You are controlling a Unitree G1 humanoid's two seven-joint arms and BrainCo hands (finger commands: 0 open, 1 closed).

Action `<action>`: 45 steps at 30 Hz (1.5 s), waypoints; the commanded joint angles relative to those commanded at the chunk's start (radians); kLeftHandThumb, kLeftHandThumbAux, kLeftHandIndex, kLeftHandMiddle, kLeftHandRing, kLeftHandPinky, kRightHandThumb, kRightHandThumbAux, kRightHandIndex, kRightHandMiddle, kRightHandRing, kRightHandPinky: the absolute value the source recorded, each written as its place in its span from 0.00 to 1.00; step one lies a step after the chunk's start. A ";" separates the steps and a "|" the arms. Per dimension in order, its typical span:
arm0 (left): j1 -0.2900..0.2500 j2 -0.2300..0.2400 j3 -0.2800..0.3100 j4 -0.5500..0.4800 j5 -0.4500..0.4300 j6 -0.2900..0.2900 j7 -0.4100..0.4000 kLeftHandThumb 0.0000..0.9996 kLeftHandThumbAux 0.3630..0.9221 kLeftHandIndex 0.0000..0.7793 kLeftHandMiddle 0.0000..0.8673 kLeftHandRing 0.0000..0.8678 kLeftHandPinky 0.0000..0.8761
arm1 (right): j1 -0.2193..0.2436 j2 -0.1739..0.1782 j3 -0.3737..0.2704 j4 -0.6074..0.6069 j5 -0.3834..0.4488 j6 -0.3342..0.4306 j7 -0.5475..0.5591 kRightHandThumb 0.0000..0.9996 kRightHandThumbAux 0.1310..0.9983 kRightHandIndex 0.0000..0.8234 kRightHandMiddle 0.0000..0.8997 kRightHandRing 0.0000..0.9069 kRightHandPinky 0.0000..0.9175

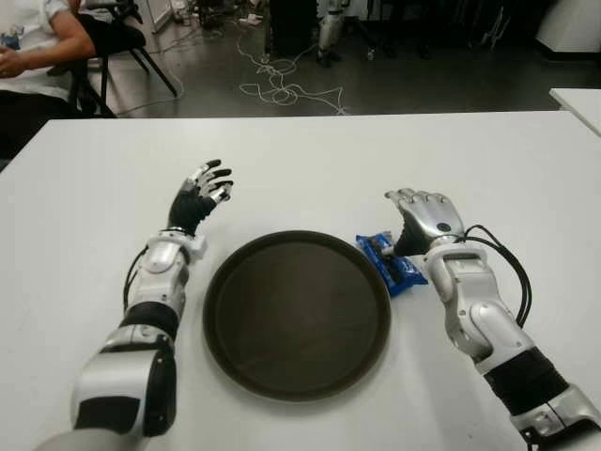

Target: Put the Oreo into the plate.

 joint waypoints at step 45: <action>-0.001 -0.003 -0.008 0.007 0.012 -0.017 0.009 0.01 0.68 0.21 0.26 0.26 0.28 | -0.021 0.030 0.011 0.099 0.045 -0.013 -0.066 0.00 0.67 0.18 0.19 0.20 0.18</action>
